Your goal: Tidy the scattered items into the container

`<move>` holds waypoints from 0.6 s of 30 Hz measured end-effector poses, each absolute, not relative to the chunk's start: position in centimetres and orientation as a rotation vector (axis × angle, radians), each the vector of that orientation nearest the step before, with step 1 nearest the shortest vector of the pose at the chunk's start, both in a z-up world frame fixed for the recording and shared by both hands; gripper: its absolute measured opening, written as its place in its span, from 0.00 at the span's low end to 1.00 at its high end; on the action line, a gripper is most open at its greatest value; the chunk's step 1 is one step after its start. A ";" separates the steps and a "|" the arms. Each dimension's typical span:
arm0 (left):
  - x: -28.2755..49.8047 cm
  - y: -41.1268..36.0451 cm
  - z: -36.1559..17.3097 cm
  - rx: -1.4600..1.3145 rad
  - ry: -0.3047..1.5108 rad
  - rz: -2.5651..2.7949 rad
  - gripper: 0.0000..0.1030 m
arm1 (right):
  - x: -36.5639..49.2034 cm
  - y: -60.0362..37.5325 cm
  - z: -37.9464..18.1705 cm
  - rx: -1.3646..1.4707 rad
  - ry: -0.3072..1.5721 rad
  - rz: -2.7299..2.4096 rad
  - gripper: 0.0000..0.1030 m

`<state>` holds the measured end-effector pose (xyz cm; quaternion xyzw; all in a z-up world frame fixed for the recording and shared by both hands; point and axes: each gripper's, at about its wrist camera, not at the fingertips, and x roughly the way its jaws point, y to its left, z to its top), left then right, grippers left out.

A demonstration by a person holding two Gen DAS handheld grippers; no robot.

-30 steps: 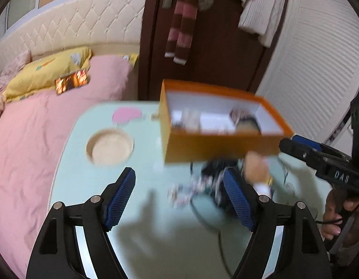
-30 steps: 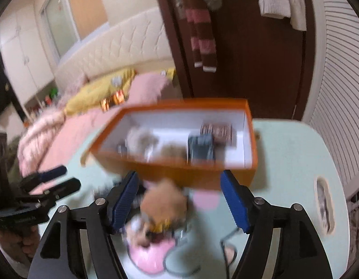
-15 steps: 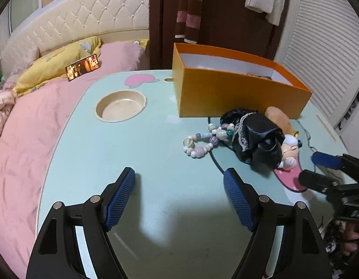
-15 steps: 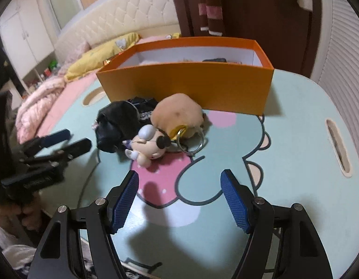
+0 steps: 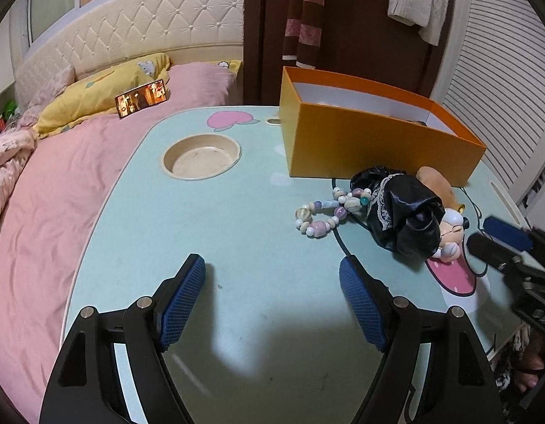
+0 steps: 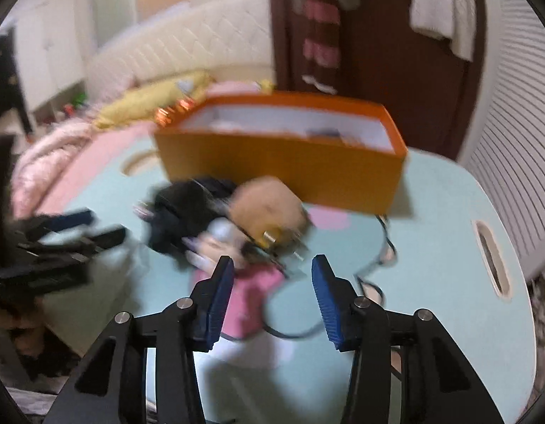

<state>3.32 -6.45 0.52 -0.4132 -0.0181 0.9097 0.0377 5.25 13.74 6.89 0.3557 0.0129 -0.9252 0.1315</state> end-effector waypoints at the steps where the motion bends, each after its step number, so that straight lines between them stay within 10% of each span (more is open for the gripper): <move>1: 3.3 -6.4 0.5 -1.268 -0.055 2.793 0.76 | 5.3 13.4 7.4 0.999 0.022 -2.665 0.44; 18: 3.4 -6.7 0.5 -1.260 -0.083 2.793 0.76 | 1.9 10.9 4.2 1.130 0.111 -2.603 0.34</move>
